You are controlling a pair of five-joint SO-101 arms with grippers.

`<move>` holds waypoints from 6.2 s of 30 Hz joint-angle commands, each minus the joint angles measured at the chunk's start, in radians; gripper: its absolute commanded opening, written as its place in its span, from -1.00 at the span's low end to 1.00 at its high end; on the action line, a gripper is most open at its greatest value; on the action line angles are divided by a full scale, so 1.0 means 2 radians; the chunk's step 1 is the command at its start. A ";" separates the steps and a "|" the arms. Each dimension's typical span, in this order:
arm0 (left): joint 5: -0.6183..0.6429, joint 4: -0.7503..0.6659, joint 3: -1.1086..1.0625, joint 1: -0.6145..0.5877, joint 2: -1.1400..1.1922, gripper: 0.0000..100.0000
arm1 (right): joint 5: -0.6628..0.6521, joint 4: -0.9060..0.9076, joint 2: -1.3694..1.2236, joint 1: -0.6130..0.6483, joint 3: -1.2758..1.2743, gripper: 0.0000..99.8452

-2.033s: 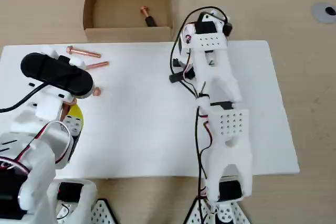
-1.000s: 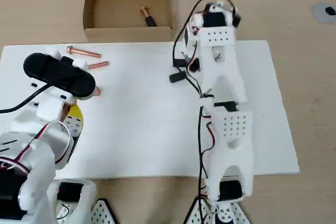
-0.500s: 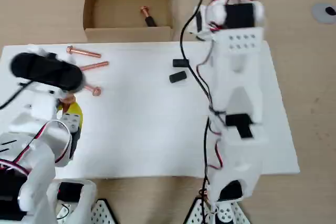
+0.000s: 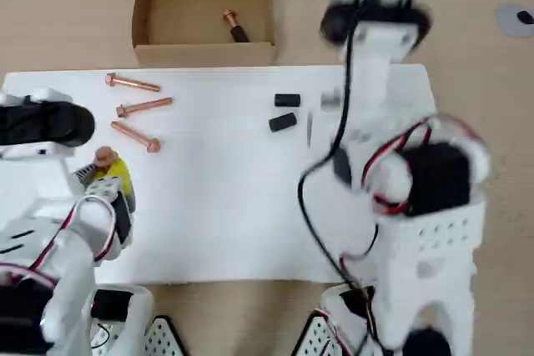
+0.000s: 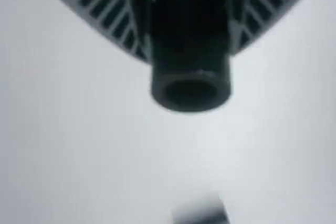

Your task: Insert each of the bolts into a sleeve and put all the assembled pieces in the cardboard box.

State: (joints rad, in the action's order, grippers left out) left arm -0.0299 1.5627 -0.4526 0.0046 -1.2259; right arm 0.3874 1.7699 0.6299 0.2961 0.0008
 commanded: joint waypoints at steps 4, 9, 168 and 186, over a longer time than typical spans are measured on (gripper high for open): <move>0.072 -0.150 -0.089 0.001 -0.040 -0.99 | -0.036 -0.107 0.174 0.044 -0.201 -0.98; 0.123 -0.341 -0.219 0.004 -0.077 -0.99 | -0.037 -0.257 0.290 0.103 -0.385 -0.98; -0.031 -0.293 -0.365 0.255 -0.203 -0.82 | -0.076 -0.665 0.666 0.224 -0.843 -0.98; 0.053 -0.233 -0.166 0.157 -0.129 -0.74 | -0.077 -0.724 0.618 0.131 -0.810 -0.98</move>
State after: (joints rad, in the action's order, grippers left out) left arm 0.0376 1.1024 -0.8884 0.4296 -1.5405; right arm 0.2263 0.3659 1.8067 0.6168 -1.6886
